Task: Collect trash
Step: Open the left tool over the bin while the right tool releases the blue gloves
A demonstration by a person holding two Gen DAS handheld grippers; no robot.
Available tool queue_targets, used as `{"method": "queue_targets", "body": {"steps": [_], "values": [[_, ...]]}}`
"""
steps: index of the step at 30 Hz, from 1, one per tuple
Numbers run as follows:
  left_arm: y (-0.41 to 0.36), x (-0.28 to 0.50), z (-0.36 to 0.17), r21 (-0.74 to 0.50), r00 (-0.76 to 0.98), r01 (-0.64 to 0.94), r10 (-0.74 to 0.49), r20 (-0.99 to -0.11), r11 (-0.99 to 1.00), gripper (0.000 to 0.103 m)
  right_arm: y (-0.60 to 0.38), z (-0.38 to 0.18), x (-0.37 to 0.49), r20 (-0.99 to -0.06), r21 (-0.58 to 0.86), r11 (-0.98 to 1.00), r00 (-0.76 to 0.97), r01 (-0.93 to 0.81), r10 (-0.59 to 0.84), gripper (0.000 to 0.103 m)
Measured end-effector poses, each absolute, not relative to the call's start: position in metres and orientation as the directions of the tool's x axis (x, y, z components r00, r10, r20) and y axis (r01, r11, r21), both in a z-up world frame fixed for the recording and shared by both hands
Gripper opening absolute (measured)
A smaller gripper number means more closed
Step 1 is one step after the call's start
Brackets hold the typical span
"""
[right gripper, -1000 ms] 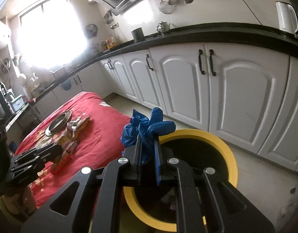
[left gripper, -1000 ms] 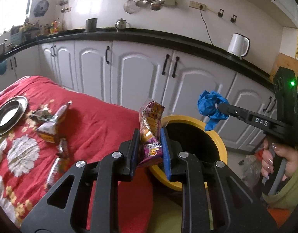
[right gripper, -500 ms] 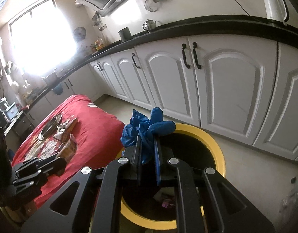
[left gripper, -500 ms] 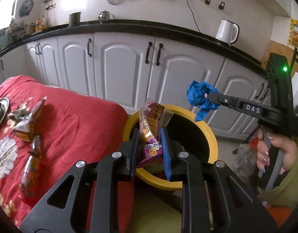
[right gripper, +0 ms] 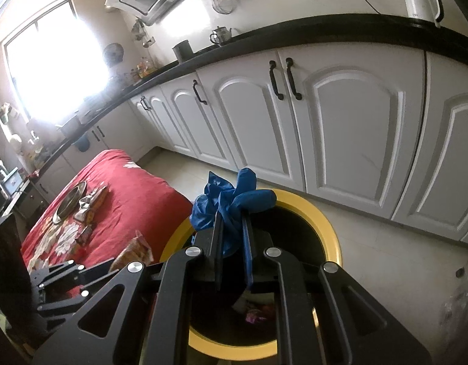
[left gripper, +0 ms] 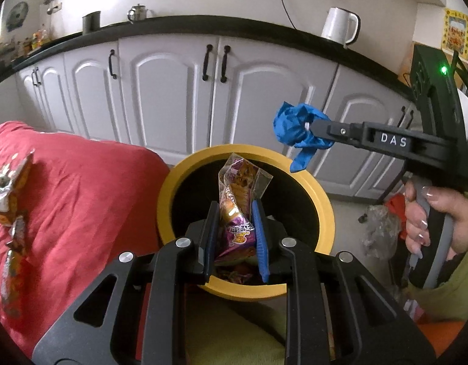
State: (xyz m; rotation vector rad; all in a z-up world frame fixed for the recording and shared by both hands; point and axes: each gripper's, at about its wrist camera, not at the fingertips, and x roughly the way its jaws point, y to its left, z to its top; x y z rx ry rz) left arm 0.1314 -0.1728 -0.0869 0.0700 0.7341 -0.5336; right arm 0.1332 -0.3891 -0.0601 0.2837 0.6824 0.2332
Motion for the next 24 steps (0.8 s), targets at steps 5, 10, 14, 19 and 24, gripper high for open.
{"method": "queue_targets", "body": {"steps": [5, 10, 14, 19, 24], "values": [[-0.183, 0.137, -0.096, -0.119, 0.596, 0.506, -0.446, -0.668, 0.854, 0.016, -0.393, -0.065, 0.136, -0.593, 0.339, 0.935, 0.747, -0.105, 0.299, 0.013], [-0.191, 0.144, -0.102, -0.119, 0.582, 0.516, -0.449, -0.678, 0.848, 0.016, -0.395, -0.067, 0.139, -0.595, 0.347, 0.934, 0.748, -0.090, 0.293, 0.013], [-0.192, 0.149, -0.108, -0.129, 0.565, 0.518, -0.451, -0.691, 0.846, 0.017, -0.395, -0.068, 0.141, -0.595, 0.354, 0.931, 0.747, -0.090, 0.298, 0.013], [-0.193, 0.153, -0.113, -0.136, 0.558, 0.514, -0.450, -0.697, 0.847, 0.021, -0.393, -0.070, 0.142, -0.593, 0.358, 0.930, 0.748, -0.086, 0.298, 0.018], [-0.190, 0.153, -0.116, -0.146, 0.554, 0.504, -0.448, -0.702, 0.851, 0.041, -0.393, -0.072, 0.144, -0.595, 0.368, 0.927, 0.748, -0.072, 0.294, 0.032]]}}
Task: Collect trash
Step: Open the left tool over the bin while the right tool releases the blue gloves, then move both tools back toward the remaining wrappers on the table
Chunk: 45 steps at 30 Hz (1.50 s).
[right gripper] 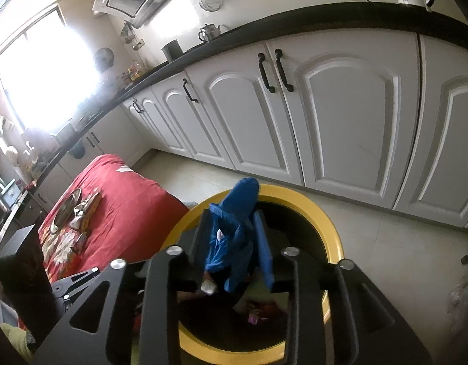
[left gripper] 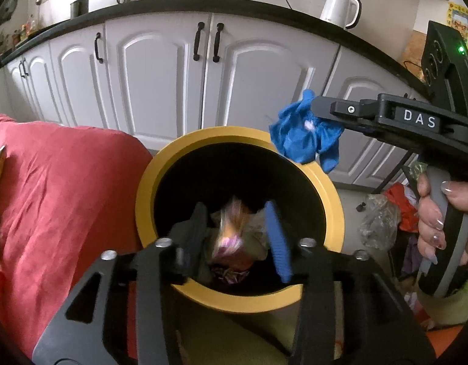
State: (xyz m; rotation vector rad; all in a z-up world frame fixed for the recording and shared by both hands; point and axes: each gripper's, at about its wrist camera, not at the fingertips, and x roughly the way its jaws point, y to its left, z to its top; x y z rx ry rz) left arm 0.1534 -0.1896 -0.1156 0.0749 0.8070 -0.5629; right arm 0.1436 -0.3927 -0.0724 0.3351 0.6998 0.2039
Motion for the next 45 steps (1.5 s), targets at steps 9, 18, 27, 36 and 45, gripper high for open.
{"method": "queue_targets", "body": {"steps": [9, 18, 27, 36, 45], "values": [[-0.179, 0.152, -0.111, -0.159, 0.568, 0.478, -0.442, -0.695, 0.864, 0.081, -0.394, -0.071, 0.141, -0.584, 0.373, 0.926, 0.760, -0.062, 0.286, 0.049], [-0.157, 0.147, -0.093, -0.173, 0.626, 0.421, -0.423, -0.655, 0.890, 0.092, -0.388, -0.062, 0.136, -0.570, 0.329, 0.942, 0.783, -0.061, 0.249, 0.070], [-0.125, 0.138, -0.073, -0.144, 0.709, 0.334, -0.349, -0.613, 0.932, 0.092, -0.368, -0.052, 0.129, -0.561, 0.285, 0.952, 0.785, -0.112, 0.261, 0.078], [-0.083, 0.125, -0.051, -0.106, 0.797, 0.241, -0.259, -0.546, 0.965, 0.092, -0.332, -0.039, 0.120, -0.555, 0.242, 0.951, 0.776, -0.193, 0.299, 0.083], [-0.037, 0.114, -0.034, -0.122, 0.854, 0.140, -0.182, -0.488, 0.983, 0.092, -0.295, -0.026, 0.111, -0.543, 0.190, 0.944, 0.772, -0.270, 0.331, 0.084]]}}
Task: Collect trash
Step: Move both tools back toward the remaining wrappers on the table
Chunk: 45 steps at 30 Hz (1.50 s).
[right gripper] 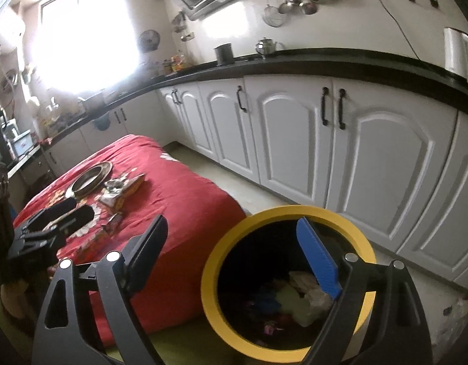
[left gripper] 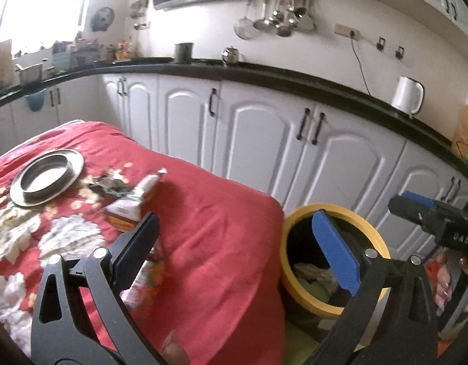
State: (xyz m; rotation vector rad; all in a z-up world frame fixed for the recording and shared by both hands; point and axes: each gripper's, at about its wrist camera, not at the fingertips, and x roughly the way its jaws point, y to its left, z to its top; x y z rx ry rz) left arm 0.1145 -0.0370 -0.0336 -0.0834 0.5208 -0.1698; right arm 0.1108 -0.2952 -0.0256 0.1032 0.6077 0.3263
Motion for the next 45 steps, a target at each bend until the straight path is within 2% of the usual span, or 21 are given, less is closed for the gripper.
{"method": "queue_targets", "body": {"steps": [18, 29, 37, 45], "values": [[0.030, 0.105, -0.019, -0.168, 0.902, -0.010, -0.063, -0.426, 0.986, 0.092, -0.214, -0.010, 0.109, -0.545, 0.148, 0.888, 0.714, -0.435, 0.441, 0.086], [0.063, 0.104, -0.024, -0.173, 0.903, -0.089, 0.007, -0.429, 0.981, 0.092, -0.157, -0.014, 0.114, -0.566, 0.124, 0.834, 0.652, -0.537, 0.504, 0.087], [0.100, 0.110, -0.033, -0.196, 0.888, -0.163, 0.058, -0.456, 0.967, 0.092, -0.119, -0.028, 0.138, -0.616, 0.136, 0.801, 0.583, -0.583, 0.530, 0.086], [0.132, 0.127, -0.044, -0.231, 0.859, -0.229, 0.084, -0.505, 0.946, 0.092, -0.088, -0.050, 0.160, -0.669, 0.148, 0.778, 0.517, -0.611, 0.534, 0.075]]}}
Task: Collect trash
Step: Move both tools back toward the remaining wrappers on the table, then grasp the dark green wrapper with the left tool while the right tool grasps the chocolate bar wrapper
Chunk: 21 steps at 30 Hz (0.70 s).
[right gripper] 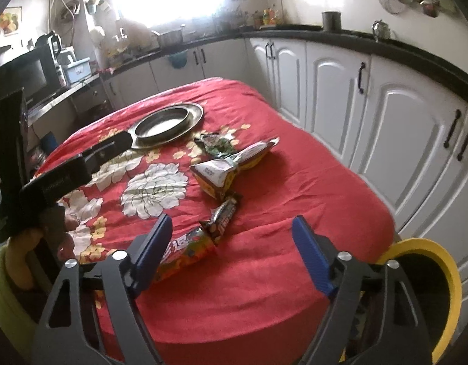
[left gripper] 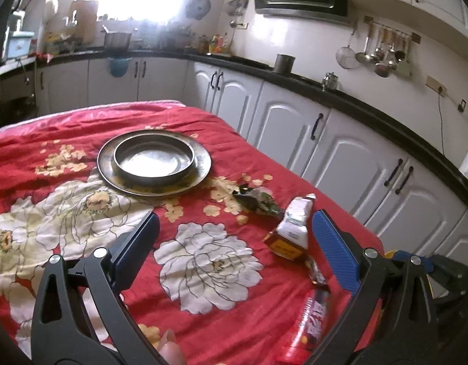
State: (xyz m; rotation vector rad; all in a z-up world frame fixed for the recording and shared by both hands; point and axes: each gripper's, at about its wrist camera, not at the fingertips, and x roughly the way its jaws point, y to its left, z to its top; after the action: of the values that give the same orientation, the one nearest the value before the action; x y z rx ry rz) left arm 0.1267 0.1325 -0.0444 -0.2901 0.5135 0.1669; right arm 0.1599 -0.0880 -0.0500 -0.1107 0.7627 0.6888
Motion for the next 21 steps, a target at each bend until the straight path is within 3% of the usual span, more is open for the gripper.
{"method": "queue_targets", "body": {"steps": [21], "values": [[0.150, 0.221, -0.085, -0.387, 0.761, -0.188, -0.115, -0.639, 0.903, 0.088, -0.038, -0.107, 0.223, -0.783, 0.256, 0.772, 0.344, -0.581, 0.519, 0.028]]}}
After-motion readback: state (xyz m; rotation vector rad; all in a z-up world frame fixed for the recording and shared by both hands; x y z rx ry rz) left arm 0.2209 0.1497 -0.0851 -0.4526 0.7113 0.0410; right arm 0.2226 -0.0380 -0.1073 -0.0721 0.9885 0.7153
